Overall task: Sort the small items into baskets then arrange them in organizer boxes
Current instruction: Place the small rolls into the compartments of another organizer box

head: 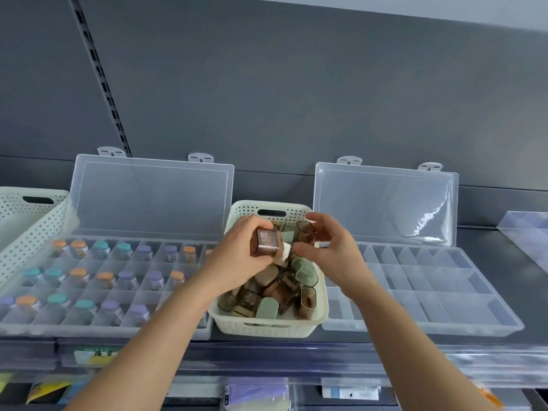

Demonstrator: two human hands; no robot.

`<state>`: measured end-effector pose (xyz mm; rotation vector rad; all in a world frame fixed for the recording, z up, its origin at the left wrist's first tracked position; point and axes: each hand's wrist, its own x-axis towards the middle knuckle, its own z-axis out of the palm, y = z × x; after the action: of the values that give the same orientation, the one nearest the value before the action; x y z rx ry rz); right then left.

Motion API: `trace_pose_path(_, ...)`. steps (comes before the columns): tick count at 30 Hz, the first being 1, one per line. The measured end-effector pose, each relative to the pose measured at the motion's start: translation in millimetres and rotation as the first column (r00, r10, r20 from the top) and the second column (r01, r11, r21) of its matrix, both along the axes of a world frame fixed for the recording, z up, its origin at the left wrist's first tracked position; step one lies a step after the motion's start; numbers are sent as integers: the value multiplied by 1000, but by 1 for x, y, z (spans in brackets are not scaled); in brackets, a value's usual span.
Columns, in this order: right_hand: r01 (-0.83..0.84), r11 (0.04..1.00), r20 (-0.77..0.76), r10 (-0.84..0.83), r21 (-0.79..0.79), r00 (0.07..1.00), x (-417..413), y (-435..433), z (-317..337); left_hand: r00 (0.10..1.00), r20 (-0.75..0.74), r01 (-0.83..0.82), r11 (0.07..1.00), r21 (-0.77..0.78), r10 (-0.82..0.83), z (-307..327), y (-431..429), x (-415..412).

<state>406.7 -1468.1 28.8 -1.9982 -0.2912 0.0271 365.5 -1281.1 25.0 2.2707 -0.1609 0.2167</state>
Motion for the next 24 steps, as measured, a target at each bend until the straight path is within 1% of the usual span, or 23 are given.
trace_pose_path(2,28,999,-10,-28,46,1000,7,-14,0,1000,-9,-2,998,-59,1,2,-11,7)
trace_pose_path(3,43,996,-11,-43,72,999,10,-21,0,1000,-14,-1,998,-65,0,3,-18,11)
trace_pose_path(6,66,992,-24,-64,104,998,21,-44,1,997,-69,29,999,-19,-30,6,-41,23)
trace_pose_path(10,38,989,-69,-28,143,997,37,-76,-1,984,-169,67,995,68,-54,9,-77,40)
trace_pose_path(12,8,995,-61,-2,97,998,47,-92,-5,976,-211,80,989,122,-53,9,-93,49)
trace_pose_path(15,-39,998,-13,39,-49,999,62,-110,-9,969,-247,85,966,245,-23,10,-114,62)
trace_pose_path(17,-69,989,14,72,-131,997,69,-118,-12,978,-203,38,939,341,34,10,-126,68)
trace_pose_path(20,-107,967,73,126,-230,989,78,-121,-20,985,-93,-98,919,382,144,6,-135,73)
trace_pose_path(22,-123,951,112,160,-283,981,81,-121,-25,987,-58,-110,893,436,150,3,-138,77)
trace_pose_path(24,-126,932,155,188,-341,970,82,-118,-29,991,-65,-71,873,483,116,-3,-140,81)
